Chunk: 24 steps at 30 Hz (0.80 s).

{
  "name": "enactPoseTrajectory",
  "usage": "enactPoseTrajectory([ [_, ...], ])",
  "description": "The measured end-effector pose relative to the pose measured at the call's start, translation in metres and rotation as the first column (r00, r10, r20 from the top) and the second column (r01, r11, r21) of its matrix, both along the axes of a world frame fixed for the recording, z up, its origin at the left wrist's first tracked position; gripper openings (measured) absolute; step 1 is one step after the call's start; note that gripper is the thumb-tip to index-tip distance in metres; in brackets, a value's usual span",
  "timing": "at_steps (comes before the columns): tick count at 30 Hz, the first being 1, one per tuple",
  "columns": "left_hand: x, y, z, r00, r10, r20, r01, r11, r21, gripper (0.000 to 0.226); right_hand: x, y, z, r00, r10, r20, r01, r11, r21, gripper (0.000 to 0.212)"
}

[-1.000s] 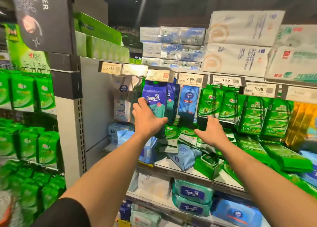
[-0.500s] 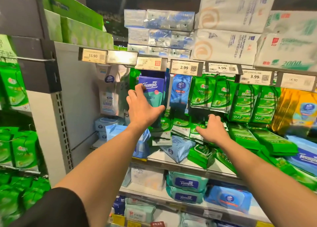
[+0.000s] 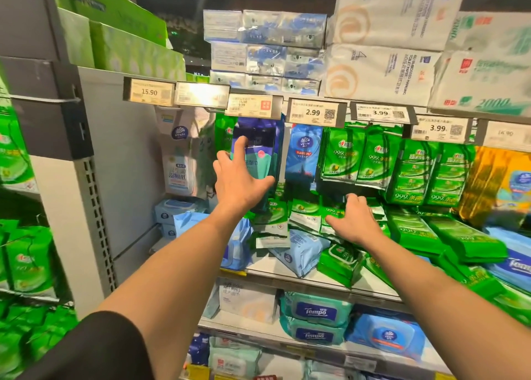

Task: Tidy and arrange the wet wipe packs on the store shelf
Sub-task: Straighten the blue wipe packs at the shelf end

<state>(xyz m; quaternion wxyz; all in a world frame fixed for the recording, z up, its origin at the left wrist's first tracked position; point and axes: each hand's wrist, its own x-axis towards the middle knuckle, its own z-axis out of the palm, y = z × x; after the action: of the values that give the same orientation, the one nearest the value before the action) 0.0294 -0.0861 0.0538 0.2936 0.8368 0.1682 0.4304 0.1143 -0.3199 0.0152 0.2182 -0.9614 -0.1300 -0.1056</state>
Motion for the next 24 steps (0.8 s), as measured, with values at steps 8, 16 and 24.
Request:
enactPoseTrajectory([
  [8,0.013,0.000,0.003,1.000,-0.017,0.013,0.017,1.000,-0.006,0.096,0.008,-0.005,-0.007,0.999,-0.036,-0.014,0.036,0.999,-0.012,0.071],
  [16,-0.004,0.000,-0.004,0.988,-0.018,0.153,0.017,1.000,0.012,0.083,0.009,-0.006,-0.007,0.999,-0.036,-0.024,0.035,0.999,-0.025,0.069],
  [24,-0.020,-0.001,-0.001,0.972,-0.036,0.233,0.036,0.999,0.006,0.079,0.000,0.006,-0.013,0.999,0.022,-0.034,-0.022,1.000,-0.015,0.074],
])
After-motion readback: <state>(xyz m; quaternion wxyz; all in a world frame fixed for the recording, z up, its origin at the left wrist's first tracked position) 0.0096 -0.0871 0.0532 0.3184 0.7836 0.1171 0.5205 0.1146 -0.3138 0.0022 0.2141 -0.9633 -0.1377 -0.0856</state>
